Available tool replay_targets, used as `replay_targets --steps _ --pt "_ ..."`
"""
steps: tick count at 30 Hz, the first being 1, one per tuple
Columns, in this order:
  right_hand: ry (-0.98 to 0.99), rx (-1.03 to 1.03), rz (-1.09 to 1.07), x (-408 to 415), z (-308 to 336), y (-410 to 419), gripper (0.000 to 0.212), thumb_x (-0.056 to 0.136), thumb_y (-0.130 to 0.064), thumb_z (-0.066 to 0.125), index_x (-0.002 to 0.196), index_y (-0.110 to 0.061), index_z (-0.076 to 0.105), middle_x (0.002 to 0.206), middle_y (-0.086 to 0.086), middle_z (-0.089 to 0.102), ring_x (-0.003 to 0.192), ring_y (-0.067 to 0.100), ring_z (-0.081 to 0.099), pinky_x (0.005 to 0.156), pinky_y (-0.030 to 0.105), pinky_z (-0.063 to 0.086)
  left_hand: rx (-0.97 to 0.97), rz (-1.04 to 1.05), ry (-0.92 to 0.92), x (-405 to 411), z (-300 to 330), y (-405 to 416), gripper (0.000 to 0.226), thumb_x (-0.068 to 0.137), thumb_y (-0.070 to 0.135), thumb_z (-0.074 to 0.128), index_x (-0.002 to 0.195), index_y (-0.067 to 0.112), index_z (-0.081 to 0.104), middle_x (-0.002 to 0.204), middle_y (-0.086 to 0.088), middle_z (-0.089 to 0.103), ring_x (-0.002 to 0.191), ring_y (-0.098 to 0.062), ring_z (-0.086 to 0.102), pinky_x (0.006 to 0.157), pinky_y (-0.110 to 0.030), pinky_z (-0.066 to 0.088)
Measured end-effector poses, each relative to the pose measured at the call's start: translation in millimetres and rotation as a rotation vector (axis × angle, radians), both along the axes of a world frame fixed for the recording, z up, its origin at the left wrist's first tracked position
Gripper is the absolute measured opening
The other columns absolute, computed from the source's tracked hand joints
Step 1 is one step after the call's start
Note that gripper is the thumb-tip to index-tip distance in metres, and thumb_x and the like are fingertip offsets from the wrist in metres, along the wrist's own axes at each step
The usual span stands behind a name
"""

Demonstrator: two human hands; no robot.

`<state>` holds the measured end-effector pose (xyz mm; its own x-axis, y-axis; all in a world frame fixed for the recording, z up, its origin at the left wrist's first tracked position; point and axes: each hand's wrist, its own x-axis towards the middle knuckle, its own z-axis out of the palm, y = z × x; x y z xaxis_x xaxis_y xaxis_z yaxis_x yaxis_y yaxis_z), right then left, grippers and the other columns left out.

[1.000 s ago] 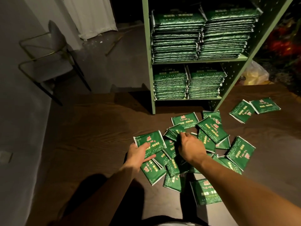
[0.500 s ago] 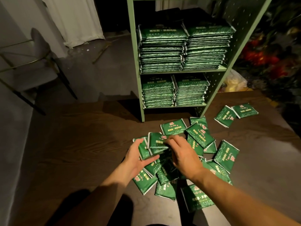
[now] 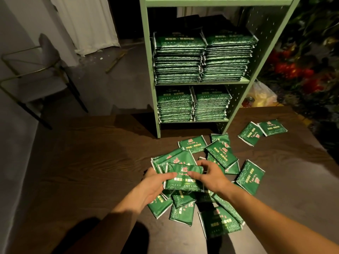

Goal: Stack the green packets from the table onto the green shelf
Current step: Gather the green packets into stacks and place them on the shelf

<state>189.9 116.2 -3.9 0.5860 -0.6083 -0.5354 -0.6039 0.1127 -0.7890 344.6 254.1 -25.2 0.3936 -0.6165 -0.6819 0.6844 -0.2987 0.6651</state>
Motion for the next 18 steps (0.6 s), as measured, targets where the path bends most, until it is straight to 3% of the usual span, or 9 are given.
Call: replay_targets --steps 3,4,7,8,11,14,16,18 --pt "-0.029 0.033 -0.051 -3.7 -2.8 -3.3 0.051 0.078 -0.025 0.084 0.121 -0.015 0.059 0.112 0.013 0.068 0.072 0.019 0.064 0.061 0.032 0.053 -0.101 0.065 0.123 -4.0 10.9 2.4 0.112 0.066 0.056 0.087 0.154 0.014 0.034 0.152 -0.020 0.045 0.137 -0.034 0.051 0.116 -0.055 0.037" --pt "-0.036 0.042 -0.061 -6.6 -0.1 -2.8 0.050 0.079 -0.023 0.084 0.120 -0.014 0.059 0.109 0.013 0.068 0.071 0.019 0.064 0.060 0.031 0.053 -0.109 0.110 0.148 -4.2 12.0 2.9 0.110 0.067 0.060 0.085 0.155 0.017 0.034 0.154 -0.018 0.044 0.137 -0.035 0.050 0.114 -0.057 0.038" --pt "-0.003 0.073 -0.083 -16.2 -0.4 -4.1 0.050 0.078 -0.023 0.083 0.119 -0.012 0.056 0.107 0.014 0.067 0.077 0.022 0.068 0.068 0.040 0.059 -0.067 0.142 0.071 -0.5 -3.8 1.1 0.146 0.035 0.069 0.095 0.157 0.031 0.023 0.164 -0.011 0.028 0.144 -0.031 0.040 0.115 -0.057 0.038" --pt "0.003 0.072 -0.080 -19.1 -0.4 -3.6 0.051 0.078 -0.026 0.083 0.119 -0.012 0.055 0.109 0.015 0.067 0.081 0.023 0.068 0.072 0.040 0.059 -0.076 0.126 0.052 0.8 -12.7 0.9 0.149 0.033 0.069 0.095 0.157 0.032 0.021 0.164 -0.011 0.028 0.145 -0.030 0.040 0.116 -0.055 0.036" --pt "0.010 0.046 -0.082 -23.9 -0.1 -1.4 0.050 0.076 -0.034 0.084 0.114 -0.016 0.057 0.114 0.012 0.065 0.092 0.024 0.067 0.082 0.037 0.055 -0.034 -0.011 -0.006 -8.0 -12.5 -0.7 0.130 0.046 0.058 0.099 0.154 0.027 0.032 0.157 -0.011 0.041 0.140 -0.028 0.047 0.115 -0.054 0.039" --pt "-0.003 -0.009 -0.095 -25.5 5.9 1.3 0.045 0.072 -0.040 0.087 0.101 -0.026 0.055 0.110 0.004 0.065 0.097 0.024 0.066 0.091 0.039 0.054 0.025 -0.173 -0.212 -21.7 -13.0 -4.0 0.101 0.040 0.036 0.101 0.129 0.017 0.058 0.123 -0.007 0.072 0.115 -0.028 0.068 0.104 -0.055 0.050" --pt "-0.029 0.009 -0.043 -31.0 6.4 -2.2 0.069 0.060 -0.047 0.092 0.114 -0.028 0.053 0.117 0.000 0.064 0.101 0.025 0.069 0.094 0.045 0.056 0.046 -0.205 -0.264 -29.7 -17.0 -9.3 0.091 0.035 0.029 0.097 0.119 0.018 0.062 0.111 -0.006 0.076 0.107 -0.030 0.071 0.100 -0.055 0.053" --pt "-0.072 0.072 0.022 -36.2 11.1 -5.2 0.080 0.063 -0.025 0.093 0.128 -0.022 0.047 0.117 0.002 0.066 0.100 0.022 0.071 0.095 0.038 0.056 0.066 -0.224 -0.299 -34.8 -9.6 -15.8 0.085 0.036 0.026 0.095 0.114 0.017 0.062 0.107 -0.007 0.076 0.104 -0.030 0.072 0.098 -0.054 0.054"
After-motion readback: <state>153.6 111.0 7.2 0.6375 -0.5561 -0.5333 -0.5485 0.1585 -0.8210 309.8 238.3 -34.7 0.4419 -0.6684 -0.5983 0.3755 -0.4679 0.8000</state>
